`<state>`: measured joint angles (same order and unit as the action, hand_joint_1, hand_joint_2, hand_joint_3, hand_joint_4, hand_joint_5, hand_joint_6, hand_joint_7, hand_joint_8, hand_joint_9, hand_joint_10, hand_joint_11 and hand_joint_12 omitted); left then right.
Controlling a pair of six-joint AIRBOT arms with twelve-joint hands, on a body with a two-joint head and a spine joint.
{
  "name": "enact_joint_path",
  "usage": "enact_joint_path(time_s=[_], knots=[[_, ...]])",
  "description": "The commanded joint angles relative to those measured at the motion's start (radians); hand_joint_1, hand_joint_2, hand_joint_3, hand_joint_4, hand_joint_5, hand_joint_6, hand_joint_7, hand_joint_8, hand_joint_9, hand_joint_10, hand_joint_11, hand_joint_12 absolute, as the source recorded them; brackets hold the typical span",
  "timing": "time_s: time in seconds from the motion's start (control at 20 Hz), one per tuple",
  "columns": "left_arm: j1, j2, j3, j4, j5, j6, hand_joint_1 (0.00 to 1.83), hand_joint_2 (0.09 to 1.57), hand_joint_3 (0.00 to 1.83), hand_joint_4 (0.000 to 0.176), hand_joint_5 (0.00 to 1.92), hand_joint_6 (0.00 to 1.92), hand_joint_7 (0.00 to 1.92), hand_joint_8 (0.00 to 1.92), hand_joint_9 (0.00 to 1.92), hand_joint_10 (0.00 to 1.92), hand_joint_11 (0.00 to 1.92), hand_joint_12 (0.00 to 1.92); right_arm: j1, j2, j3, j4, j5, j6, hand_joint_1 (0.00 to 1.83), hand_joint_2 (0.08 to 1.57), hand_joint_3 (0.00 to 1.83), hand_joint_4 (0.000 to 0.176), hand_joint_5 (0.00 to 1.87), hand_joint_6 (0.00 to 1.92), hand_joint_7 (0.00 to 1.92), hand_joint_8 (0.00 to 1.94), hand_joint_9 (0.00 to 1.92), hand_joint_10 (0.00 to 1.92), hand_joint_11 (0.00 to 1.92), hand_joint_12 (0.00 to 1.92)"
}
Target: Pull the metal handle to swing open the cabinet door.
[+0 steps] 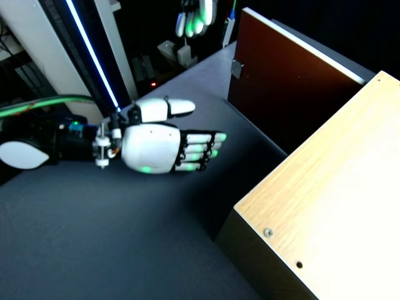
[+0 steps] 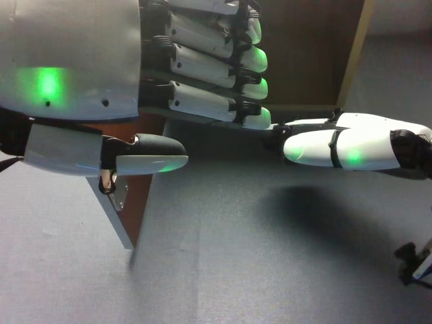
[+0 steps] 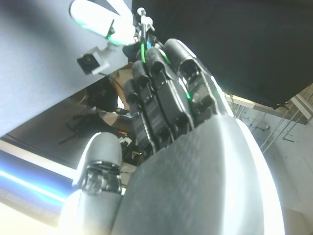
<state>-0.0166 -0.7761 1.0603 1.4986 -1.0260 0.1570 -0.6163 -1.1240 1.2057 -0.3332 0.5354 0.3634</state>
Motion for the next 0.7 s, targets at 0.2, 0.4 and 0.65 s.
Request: enact_joint_path(time_s=[0.2, 0.4, 0.65], knots=[[-0.009, 0.008, 0.001, -0.1, -0.025, 0.009, 0.0, 1.57, 0.2, 0.0, 0.53, 0.0, 0.56, 0.0, 0.52, 0.0, 0.15, 0.81, -0.016, 0.007, 0.031, -0.012, 0.167, 0.007, 0.0, 1.57, 0.1, 0.0, 0.22, 0.0, 0.24, 0.0, 0.21, 0.0, 0.0, 0.74], [-0.009, 0.008, 0.001, -0.1, -0.025, 0.009, 0.0, 1.57, 0.2, 0.0, 0.53, 0.0, 0.56, 0.0, 0.53, 0.0, 0.16, 0.81, -0.019, 0.015, 0.054, -0.073, 0.179, 0.006, 0.0, 1.57, 0.11, 0.0, 0.22, 0.0, 0.23, 0.0, 0.21, 0.0, 0.0, 0.73], [-0.009, 0.008, 0.001, -0.1, -0.025, 0.009, 0.0, 1.57, 0.2, 0.0, 0.53, 0.0, 0.56, 0.0, 0.52, 0.0, 0.16, 0.81, 0.002, 0.059, 0.046, -0.212, 0.24, 0.006, 0.0, 1.57, 0.1, 0.0, 0.21, 0.0, 0.22, 0.0, 0.2, 0.0, 0.0, 0.71]])
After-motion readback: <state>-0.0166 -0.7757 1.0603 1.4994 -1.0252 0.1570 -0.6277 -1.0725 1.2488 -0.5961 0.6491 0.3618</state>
